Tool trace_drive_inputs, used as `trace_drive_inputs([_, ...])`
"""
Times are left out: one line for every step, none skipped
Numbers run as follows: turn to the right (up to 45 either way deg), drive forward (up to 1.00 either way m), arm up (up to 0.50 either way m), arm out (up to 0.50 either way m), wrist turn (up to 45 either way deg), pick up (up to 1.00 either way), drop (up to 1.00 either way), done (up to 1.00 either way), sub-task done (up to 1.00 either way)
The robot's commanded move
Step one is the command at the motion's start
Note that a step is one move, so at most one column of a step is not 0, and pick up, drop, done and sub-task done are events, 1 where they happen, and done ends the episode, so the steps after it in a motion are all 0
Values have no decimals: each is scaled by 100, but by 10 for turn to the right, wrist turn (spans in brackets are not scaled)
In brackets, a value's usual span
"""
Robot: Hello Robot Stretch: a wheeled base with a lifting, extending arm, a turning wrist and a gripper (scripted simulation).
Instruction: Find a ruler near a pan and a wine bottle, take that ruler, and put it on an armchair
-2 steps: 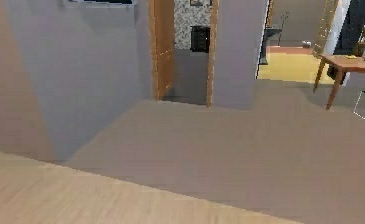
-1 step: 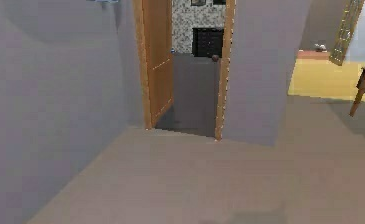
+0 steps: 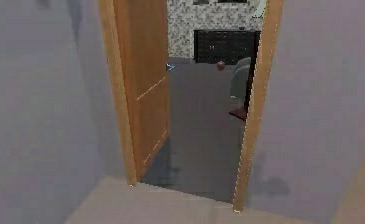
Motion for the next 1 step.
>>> trace_drive_inputs([0,95,0,0,0,0,0,0,0])
